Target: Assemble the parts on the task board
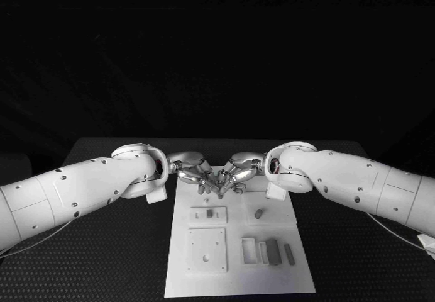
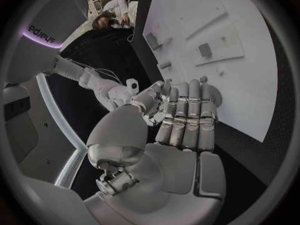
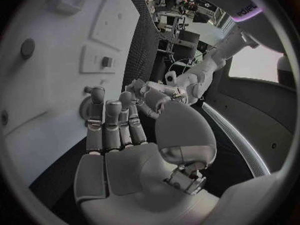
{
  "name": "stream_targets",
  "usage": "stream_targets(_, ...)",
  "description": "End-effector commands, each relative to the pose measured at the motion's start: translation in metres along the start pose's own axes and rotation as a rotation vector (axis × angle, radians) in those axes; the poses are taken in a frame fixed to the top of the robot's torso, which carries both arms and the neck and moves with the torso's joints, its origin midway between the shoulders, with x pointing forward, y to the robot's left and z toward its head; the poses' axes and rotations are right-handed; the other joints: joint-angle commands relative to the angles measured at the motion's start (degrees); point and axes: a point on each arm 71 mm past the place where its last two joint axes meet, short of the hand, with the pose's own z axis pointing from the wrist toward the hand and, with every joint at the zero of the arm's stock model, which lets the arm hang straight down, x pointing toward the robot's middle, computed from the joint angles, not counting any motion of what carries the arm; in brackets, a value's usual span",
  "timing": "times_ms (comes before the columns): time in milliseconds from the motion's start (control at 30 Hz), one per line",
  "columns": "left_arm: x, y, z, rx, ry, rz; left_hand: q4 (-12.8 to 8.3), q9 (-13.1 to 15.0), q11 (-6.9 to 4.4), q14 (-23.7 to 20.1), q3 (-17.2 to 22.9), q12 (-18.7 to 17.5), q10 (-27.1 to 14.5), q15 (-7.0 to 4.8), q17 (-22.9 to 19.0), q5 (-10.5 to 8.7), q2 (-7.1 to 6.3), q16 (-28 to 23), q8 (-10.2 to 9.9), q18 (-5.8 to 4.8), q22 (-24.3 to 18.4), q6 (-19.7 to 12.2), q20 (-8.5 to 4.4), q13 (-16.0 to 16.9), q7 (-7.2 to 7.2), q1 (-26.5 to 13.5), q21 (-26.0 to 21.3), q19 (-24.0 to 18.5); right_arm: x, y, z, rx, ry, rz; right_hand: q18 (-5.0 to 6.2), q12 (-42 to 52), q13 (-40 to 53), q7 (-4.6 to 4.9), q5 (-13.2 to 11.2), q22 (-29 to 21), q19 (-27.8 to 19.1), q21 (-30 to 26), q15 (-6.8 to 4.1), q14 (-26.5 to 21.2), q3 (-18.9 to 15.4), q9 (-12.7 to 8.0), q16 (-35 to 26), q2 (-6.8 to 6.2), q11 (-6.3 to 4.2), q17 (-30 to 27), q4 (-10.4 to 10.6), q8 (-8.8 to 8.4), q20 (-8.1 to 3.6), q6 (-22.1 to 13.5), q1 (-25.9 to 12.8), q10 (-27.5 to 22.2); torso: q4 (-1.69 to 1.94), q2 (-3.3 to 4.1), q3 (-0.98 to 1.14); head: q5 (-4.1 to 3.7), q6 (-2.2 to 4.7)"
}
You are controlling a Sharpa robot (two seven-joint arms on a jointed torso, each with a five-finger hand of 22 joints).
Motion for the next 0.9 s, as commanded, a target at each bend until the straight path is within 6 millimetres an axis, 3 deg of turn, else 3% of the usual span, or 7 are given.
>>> stream_targets(33,0.0025,-0.0029,0.0009,0.019,0.039,-0.005,0.0,0.1,-0.41,0.2,0.4,0.4,0.0,-0.01,0.1,-0.23,-0.03,-0.4,0.4,-0.85,0.0,0.2,0.30,0.1,-0.25,0.6,0.2,0.1,0.0012,0.0014,0.0004,-0.014,0.018,0.002,0.79,0.3,0.1,0.09,0.3,1.2,0.0,0.4,-0.53,0.0,-0.2,5.1,0.3,0.06,-0.36,0.1,0.1,0.30,-0.17,0.2,0.7,-0.2,0.01,-0.03,-0.01,-0.09,-0.12)
stream_targets(333,0.0029,-0.0040,0.0012,0.028,0.042,-0.015,-0.8,0.2,-0.61,0.1,0.7,0.4,-0.1,0.05,0.4,-0.23,-0.38,-0.5,0.4,-0.85,0.2,0.3,0.38,0.3,-0.52,1.2,0.2,0.0,0.0021,0.0025,0.0014,-0.015,0.024,0.001,0.79,0.3,0.1,0.09,0.3,1.2,0.0,0.4,-0.53,0.0,-0.2,5.1,0.3,0.06,-0.36,0.1,0.1,0.30,-0.17,0.2,0.7,-0.2,-0.02,-0.03,-0.03,-0.22,-0.28)
stream_targets(900,0.0042,-0.0042,0.0018,0.027,0.062,-0.035,0.5,0.4,-0.73,0.0,0.9,0.6,-0.1,0.10,1.0,-0.23,2.09,-0.7,0.6,-0.85,0.5,0.6,0.49,0.8,-0.65,-0.2,0.2,-0.1,0.0035,0.0029,0.0018,-0.010,0.036,-0.005,0.79,0.3,0.1,0.09,0.3,1.2,0.0,0.4,-0.53,0.0,-0.2,5.2,0.3,0.04,-0.36,0.1,0.1,0.31,-0.17,0.2,0.7,-0.2,0.02,-0.04,-0.04,-0.39,-0.85)
